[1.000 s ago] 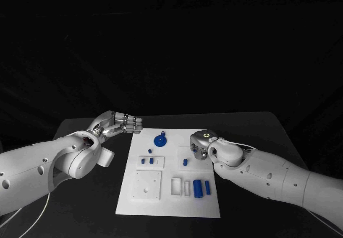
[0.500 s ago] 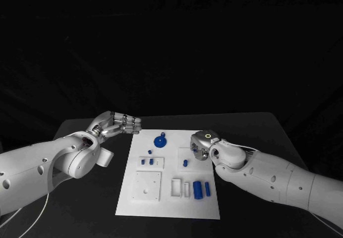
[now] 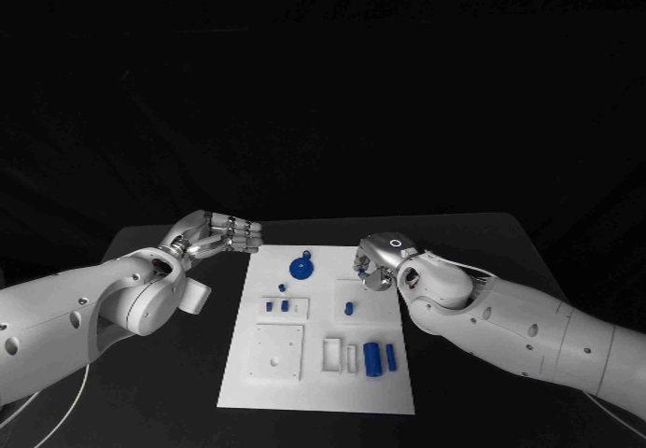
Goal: Assemble the parts on the task board
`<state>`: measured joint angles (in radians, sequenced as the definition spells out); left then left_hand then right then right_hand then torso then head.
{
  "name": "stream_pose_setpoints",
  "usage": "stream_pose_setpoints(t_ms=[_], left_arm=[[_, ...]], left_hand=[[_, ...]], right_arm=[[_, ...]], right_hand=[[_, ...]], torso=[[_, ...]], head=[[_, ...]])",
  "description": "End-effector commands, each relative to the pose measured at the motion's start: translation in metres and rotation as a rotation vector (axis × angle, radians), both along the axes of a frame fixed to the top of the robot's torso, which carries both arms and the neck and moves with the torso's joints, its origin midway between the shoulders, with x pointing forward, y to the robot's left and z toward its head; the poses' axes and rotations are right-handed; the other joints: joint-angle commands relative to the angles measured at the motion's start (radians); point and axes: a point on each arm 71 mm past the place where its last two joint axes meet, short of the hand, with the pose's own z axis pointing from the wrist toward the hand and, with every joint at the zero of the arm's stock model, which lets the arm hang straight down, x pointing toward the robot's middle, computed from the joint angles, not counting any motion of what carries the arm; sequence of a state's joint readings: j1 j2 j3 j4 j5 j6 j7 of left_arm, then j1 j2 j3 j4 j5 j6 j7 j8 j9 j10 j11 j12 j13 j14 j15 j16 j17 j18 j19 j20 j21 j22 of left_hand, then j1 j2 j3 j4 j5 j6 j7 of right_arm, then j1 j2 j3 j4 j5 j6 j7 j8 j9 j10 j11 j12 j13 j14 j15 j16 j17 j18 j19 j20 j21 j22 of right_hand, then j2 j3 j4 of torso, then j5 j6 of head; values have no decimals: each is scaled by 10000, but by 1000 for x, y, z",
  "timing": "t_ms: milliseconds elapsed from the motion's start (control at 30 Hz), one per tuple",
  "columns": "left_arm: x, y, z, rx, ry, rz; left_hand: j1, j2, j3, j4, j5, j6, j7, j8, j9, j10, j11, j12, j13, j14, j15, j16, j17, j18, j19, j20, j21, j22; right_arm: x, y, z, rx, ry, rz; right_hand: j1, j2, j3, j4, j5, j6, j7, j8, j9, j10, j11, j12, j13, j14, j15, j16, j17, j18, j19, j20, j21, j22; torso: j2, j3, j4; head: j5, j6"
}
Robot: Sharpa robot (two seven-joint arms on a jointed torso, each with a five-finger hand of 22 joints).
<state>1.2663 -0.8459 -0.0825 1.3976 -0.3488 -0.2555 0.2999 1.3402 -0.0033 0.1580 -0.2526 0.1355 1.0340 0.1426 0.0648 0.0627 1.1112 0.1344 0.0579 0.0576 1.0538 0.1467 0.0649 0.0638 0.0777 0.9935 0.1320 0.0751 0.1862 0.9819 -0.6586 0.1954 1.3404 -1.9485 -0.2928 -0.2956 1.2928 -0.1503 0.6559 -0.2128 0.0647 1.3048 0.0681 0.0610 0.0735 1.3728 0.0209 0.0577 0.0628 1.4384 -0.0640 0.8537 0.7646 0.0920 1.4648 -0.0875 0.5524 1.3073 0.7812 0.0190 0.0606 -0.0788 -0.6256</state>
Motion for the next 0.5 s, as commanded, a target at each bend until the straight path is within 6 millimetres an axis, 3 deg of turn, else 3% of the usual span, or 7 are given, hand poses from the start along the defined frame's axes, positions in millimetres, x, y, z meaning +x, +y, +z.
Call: stream_pose_setpoints(t_ms=[33, 167, 267, 500], left_arm=[[1, -2, 1, -155, -8, -97], [3, -2, 1, -194, -80, 26], [5, -2, 1, -228, -140, 146], [11, -4, 1, -306, -243, 381]], left_hand=[[-13, 90, 37, 4, 40, -1, 38, -3, 4, -16, 33, 12, 11, -4, 41, -48, -9, 71, 71, 8, 34, -9], [-13, 90, 37, 4, 40, -1, 38, -3, 4, -16, 33, 12, 11, -4, 41, -48, -9, 71, 71, 8, 34, -9], [20, 86, 38, 24, 49, -1, 38, -1, 5, -17, 31, 13, 11, -6, 38, -46, -8, 83, 79, 12, 38, -44], [35, 84, 51, 35, 69, 13, 35, -1, 4, -3, 27, 13, 11, -13, 31, -47, -9, 79, 76, 11, 37, -70]], right_arm=[[-6, 10, 6, 629, 32, 393], [-13, 26, 13, 1071, -7, 855], [-21, 40, 13, 1330, 36, 1231], [-36, 75, 6, 1536, 139, 1977]], right_hand=[[-14, 55, 19, 11, -18, 40, 15, 28, -7, 131, -58, 34, 19, 16, -74, -61, 14, 15, 322, -71, 46, 690], [-11, 58, 12, 12, 11, 37, 16, 28, -7, 124, -55, 32, 18, 18, -74, -66, 19, 30, 318, -71, 45, 687], [-11, 64, 6, 16, 18, 32, 17, 28, -8, 122, -55, 33, 18, 19, -73, -68, 20, 35, 315, -69, 50, 686], [-3, 72, -11, 11, 45, 24, 19, 29, -8, 114, -51, 32, 17, 20, -70, -72, 26, 49, 308, -64, 45, 683]], torso=[[-8, -5, -2], [-21, -6, 9], [-41, -28, 9], [-114, -83, -8]], head=[[65, 23], [242, 41], [406, 23], [926, -56]])
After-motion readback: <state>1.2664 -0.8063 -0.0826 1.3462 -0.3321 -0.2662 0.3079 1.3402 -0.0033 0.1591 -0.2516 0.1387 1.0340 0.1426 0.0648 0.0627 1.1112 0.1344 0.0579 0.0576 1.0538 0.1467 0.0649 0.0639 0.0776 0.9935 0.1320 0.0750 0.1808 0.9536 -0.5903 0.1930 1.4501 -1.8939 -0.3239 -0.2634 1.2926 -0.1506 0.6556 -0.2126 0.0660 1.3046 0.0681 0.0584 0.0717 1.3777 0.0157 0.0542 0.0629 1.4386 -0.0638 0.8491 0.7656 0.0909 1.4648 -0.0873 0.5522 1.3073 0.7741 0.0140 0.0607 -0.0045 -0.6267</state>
